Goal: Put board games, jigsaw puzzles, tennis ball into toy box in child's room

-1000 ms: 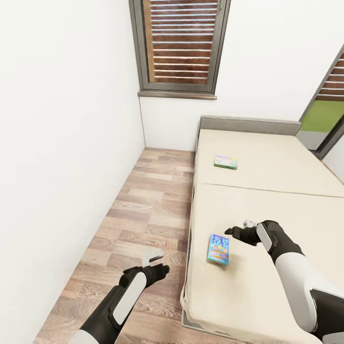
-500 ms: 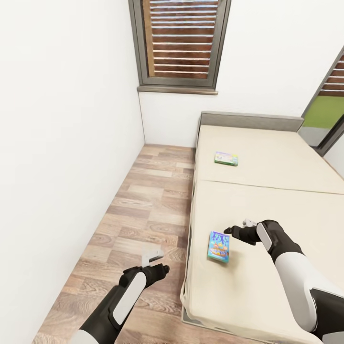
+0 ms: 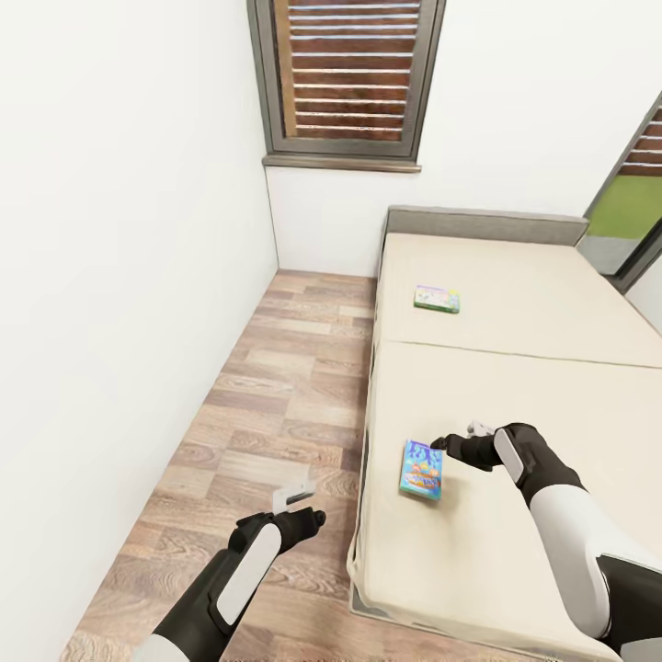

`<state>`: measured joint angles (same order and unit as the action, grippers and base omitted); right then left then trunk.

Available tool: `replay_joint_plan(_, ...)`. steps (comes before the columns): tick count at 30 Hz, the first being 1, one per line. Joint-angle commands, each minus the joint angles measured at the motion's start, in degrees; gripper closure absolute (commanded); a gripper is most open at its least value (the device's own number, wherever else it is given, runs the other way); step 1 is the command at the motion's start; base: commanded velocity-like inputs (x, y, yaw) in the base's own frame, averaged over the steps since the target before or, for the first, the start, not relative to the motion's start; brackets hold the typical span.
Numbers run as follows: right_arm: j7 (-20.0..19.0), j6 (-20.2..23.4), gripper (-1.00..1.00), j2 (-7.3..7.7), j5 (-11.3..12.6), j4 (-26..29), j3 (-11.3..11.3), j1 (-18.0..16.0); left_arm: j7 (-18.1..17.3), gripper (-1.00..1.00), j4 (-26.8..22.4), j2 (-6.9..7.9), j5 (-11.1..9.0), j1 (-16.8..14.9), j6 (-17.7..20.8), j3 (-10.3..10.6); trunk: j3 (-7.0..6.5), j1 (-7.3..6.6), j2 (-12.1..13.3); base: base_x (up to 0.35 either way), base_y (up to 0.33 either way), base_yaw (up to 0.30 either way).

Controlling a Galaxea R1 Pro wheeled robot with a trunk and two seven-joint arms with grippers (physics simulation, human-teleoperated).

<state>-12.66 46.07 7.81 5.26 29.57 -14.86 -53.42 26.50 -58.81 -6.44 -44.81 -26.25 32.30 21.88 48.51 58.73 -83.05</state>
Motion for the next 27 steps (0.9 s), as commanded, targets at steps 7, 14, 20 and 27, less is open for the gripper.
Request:
replay_joint_plan(7, 0.1, 0.3, -1.00, 0.00, 0.4, 0.0, -0.2, 0.0, 0.6, -1.00, -0.1, 0.04, -0.6, 0.0, 0.0, 0.1, 0.70, 0.00, 0.0, 0.000, 0.000, 0.000)
replay_joint_plan(14, 0.0, 0.3, -1.00, 0.00, 0.4, 0.0, -0.2, 0.0, 0.6, -1.00, -0.1, 0.05, -0.6, 0.0, 0.0, 0.1, 1.36, 0.00, 0.0, 0.000, 0.000, 0.000)
replay_joint_plan(20, 0.0, 0.3, -1.00, 0.01, 0.4, 0.0, -0.2, -0.1, 0.6, -1.00, -0.1, 0.03, -0.5, 0.0, 0.0, 0.1, 1.92, 0.00, 0.0, 0.000, 0.000, 0.000)
replay_joint_plan(27, 0.0, 0.3, -1.00, 0.01, 0.4, 0.0, -0.2, 0.0, 0.6, -1.00, -0.1, 0.03, -0.6, 0.0, 0.0, 0.1, 2.57, 0.00, 0.0, 0.000, 0.000, 0.000)
